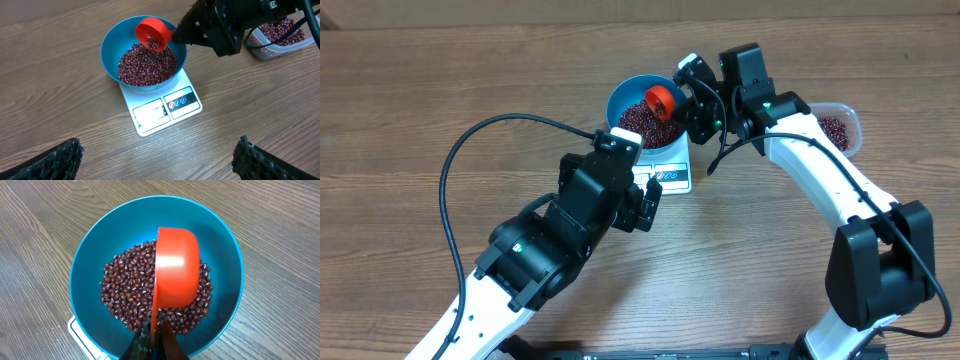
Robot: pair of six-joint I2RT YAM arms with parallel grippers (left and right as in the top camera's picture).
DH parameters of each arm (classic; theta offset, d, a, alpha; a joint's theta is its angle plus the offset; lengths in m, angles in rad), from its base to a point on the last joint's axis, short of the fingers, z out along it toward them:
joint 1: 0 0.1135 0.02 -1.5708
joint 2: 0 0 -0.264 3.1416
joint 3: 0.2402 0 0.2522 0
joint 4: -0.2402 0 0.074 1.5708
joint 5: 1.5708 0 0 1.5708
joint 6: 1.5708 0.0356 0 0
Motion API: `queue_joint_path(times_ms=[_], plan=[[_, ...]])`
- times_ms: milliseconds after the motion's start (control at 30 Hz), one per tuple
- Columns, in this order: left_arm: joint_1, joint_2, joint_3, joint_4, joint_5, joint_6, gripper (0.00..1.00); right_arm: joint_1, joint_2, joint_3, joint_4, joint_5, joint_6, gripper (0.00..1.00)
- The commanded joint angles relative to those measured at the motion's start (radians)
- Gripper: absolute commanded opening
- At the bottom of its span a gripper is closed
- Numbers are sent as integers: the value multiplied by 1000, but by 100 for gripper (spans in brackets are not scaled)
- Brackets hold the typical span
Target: Scoop item into bowl and weigh 150g on scale
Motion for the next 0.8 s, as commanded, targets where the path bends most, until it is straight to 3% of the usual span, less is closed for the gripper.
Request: queue_joint_path(times_ms=[0, 767], plan=[[7, 5, 15, 3, 1, -21, 99, -7, -38, 32, 4, 6, -1, 4], [7, 5, 15, 3, 1, -21, 99, -7, -38, 32, 0, 6, -1, 4]])
